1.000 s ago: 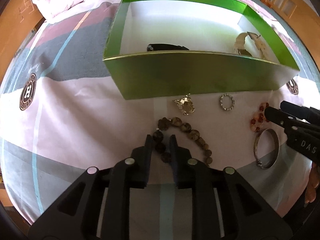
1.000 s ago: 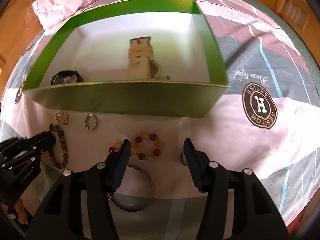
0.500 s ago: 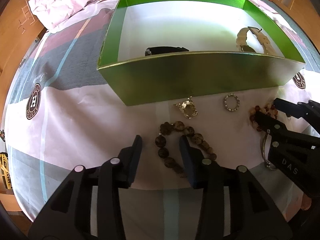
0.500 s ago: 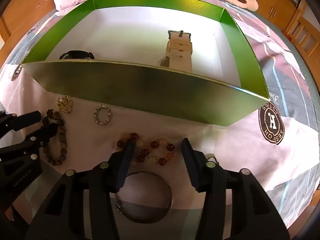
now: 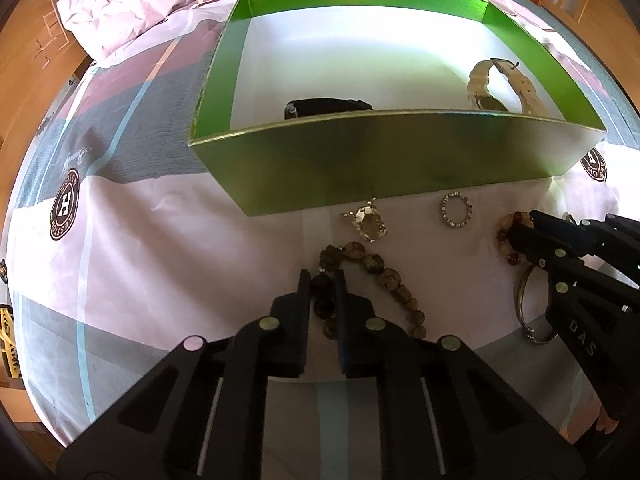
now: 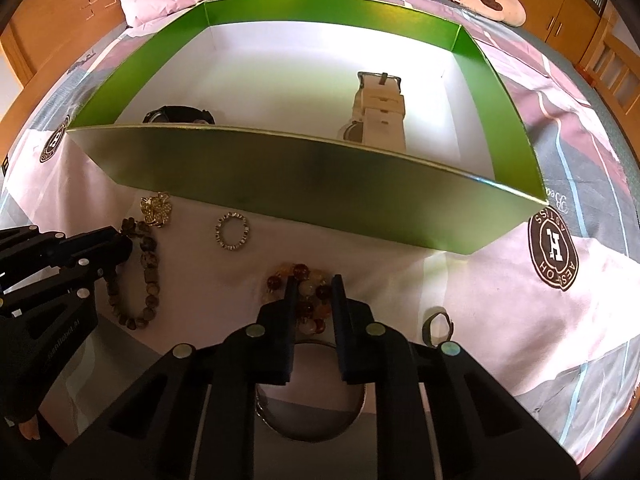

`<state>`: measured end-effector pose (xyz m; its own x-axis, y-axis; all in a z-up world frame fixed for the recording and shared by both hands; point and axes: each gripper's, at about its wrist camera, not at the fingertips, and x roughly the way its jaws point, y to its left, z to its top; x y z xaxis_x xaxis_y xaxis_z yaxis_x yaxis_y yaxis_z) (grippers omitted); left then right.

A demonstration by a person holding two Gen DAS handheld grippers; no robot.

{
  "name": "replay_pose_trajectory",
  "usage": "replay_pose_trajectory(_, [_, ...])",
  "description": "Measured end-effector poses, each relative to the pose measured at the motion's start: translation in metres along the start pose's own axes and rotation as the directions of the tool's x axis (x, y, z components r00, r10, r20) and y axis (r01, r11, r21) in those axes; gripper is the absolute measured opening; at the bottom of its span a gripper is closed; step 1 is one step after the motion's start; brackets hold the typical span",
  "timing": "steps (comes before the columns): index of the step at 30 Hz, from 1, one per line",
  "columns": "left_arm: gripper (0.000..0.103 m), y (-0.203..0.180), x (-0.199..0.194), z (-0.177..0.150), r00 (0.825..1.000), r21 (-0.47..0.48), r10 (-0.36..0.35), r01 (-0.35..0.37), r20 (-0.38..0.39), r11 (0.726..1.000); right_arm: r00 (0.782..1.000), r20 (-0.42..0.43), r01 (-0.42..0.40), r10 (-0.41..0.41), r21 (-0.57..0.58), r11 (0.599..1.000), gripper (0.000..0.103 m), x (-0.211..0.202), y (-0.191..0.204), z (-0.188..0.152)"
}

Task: Organize jewelry
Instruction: 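Lift the brown bracelet with the left tool while the right tool lifts the amber bracelet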

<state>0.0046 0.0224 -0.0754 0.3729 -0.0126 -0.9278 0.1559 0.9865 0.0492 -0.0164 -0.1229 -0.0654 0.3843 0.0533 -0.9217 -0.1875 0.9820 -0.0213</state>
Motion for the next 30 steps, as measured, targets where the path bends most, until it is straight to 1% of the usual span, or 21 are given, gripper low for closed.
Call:
replay_pose_trajectory(2, [0.011, 0.000, -0.001, 0.000, 1.000, -0.003, -0.001, 0.001, 0.002, 1.000, 1.000, 0.004, 0.000, 0.000, 0.001, 1.000, 0.014, 0.000, -0.002, 0.000])
replay_pose_trajectory(3, [0.011, 0.001, 0.000, 0.000, 1.000, -0.004, -0.001, 0.001, 0.003, 1.000, 1.000, 0.008, 0.000, 0.000, 0.002, 1.000, 0.010, -0.002, -0.003, 0.000])
replay_pose_trajectory(4, [0.011, 0.001, 0.000, 0.000, 1.000, -0.005, -0.001, 0.001, 0.003, 1.000, 1.000, 0.010, 0.001, -0.001, 0.002, 1.000, 0.009, -0.004, -0.003, 0.000])
replay_pose_trajectory(7, [0.011, 0.000, 0.001, 0.000, 1.000, -0.001, 0.002, -0.002, 0.000, 1.000, 1.000, 0.012, 0.014, -0.014, -0.005, 1.000, 0.009, -0.005, -0.004, -0.003])
replay_pose_trajectory(10, [0.011, 0.001, 0.002, 0.000, 1.000, 0.005, 0.006, -0.006, -0.001, 1.000, 1.000, 0.005, 0.010, -0.010, 0.000, 1.000, 0.009, -0.002, -0.006, -0.003])
replay_pose_trajectory(18, [0.011, -0.002, 0.000, -0.001, 1.000, 0.006, 0.010, -0.010, -0.002, 1.000, 1.000, -0.006, 0.011, -0.011, 0.000, 1.000, 0.010, 0.008, -0.001, 0.002])
replay_pose_trajectory(24, [0.012, 0.001, 0.000, 0.000, 1.000, -0.009, -0.001, 0.001, -0.002, 1.000, 1.000, -0.011, -0.012, 0.012, 0.030, 0.999, 0.012, 0.009, -0.011, 0.005])
replay_pose_trajectory(26, [0.013, 0.006, -0.001, 0.001, 1.000, -0.028, -0.029, 0.029, -0.007, 0.999, 1.000, -0.008, -0.013, 0.013, 0.046, 0.999, 0.013, 0.007, -0.018, 0.006])
replay_pose_trajectory(27, [0.013, 0.011, -0.001, 0.002, 0.998, -0.051, -0.055, 0.055, -0.011, 0.997, 1.000, -0.005, -0.016, 0.017, 0.063, 0.998, 0.016, 0.005, -0.023, 0.008])
replay_pose_trajectory(28, [0.013, 0.017, -0.001, 0.003, 0.997, -0.075, -0.080, 0.079, -0.015, 0.994, 1.000, 0.000, -0.023, 0.023, 0.082, 0.996, 0.022, 0.003, -0.027, 0.009])
replay_pose_trajectory(30, [0.013, 0.025, -0.001, 0.004, 0.994, -0.107, -0.111, 0.108, -0.021, 0.988, 0.999, 0.008, -0.040, 0.039, 0.125, 0.991, 0.029, -0.001, -0.038, 0.011])
